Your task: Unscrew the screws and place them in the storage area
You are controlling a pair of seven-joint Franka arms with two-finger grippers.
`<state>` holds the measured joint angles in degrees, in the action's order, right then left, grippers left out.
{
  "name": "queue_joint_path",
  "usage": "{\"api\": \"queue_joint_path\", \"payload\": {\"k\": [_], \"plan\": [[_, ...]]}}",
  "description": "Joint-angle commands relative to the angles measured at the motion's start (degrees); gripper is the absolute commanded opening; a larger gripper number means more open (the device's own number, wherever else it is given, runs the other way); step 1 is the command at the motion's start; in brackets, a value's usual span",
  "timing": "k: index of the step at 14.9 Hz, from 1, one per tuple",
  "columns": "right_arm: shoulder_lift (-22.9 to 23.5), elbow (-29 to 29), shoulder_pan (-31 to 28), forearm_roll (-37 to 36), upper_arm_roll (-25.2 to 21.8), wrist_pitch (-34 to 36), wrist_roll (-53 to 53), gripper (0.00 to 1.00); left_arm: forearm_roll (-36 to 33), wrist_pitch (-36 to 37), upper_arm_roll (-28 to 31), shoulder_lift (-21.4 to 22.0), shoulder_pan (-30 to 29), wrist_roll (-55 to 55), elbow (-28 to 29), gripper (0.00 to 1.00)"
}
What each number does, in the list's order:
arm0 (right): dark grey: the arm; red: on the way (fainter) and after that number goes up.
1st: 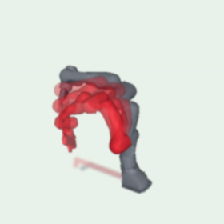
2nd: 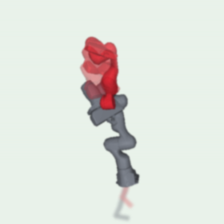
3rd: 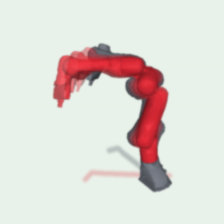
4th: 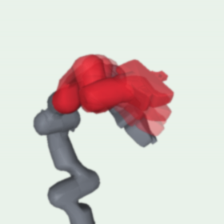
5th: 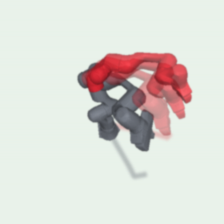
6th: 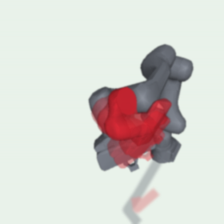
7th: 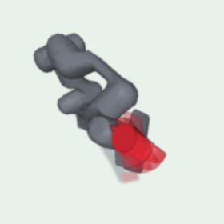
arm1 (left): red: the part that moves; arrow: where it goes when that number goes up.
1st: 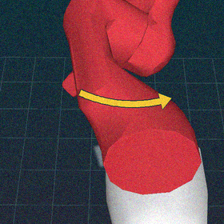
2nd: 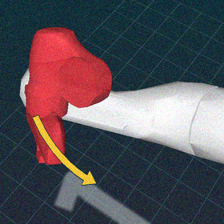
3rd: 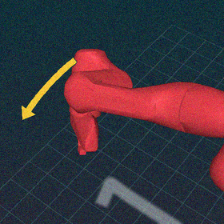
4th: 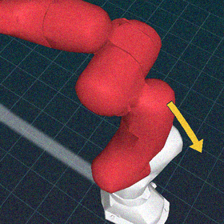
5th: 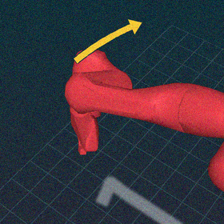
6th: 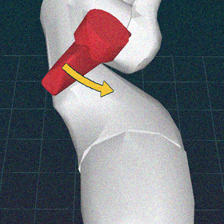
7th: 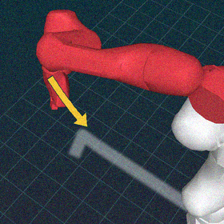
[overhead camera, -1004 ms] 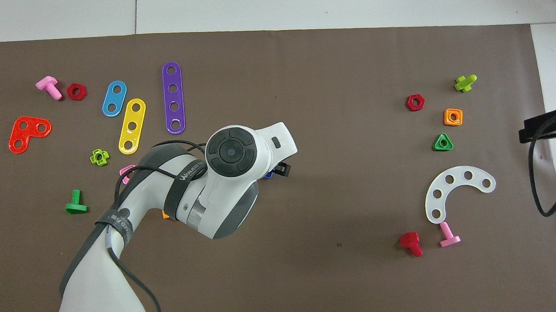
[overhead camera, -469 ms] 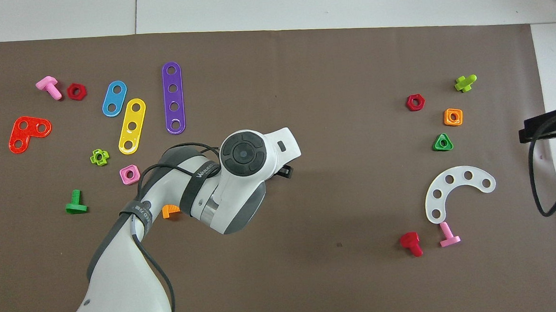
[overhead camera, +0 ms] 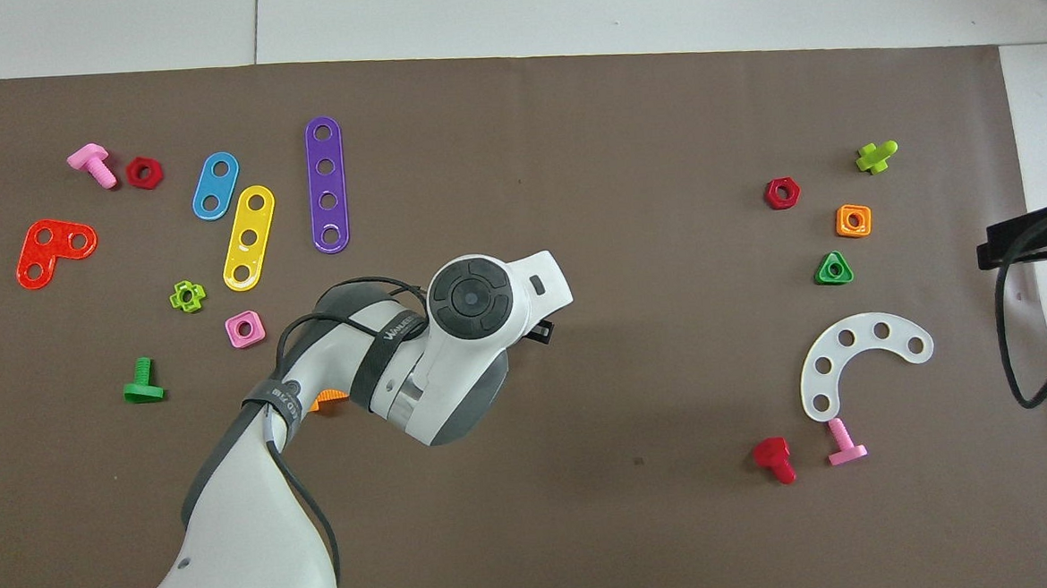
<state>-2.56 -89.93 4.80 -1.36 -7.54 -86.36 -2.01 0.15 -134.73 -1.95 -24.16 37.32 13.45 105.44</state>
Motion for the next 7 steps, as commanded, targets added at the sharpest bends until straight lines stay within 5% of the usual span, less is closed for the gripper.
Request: {"api": "queue_joint_path", "payload": {"k": [1, 5, 7], "plan": [[-0.87, -0.69, -0.32, 0.31, 0.15, 0.4, 1.4, 1.0, 0.11, -0.88, 1.07, 0.69, 1.0, 0.7, 1.0, 0.68], [-0.87, -0.69, -0.32, 0.31, 0.15, 0.4, 1.4, 1.0, 0.11, -0.36, 1.42, 0.69, 0.91, 0.96, 0.3, 0.5], [-0.87, -0.69, -0.32, 0.31, 0.15, 0.4, 1.4, 1.0, 0.2, 1.31, 1.51, 0.69, 0.83, 2.1, -0.49, 0.24]]}}
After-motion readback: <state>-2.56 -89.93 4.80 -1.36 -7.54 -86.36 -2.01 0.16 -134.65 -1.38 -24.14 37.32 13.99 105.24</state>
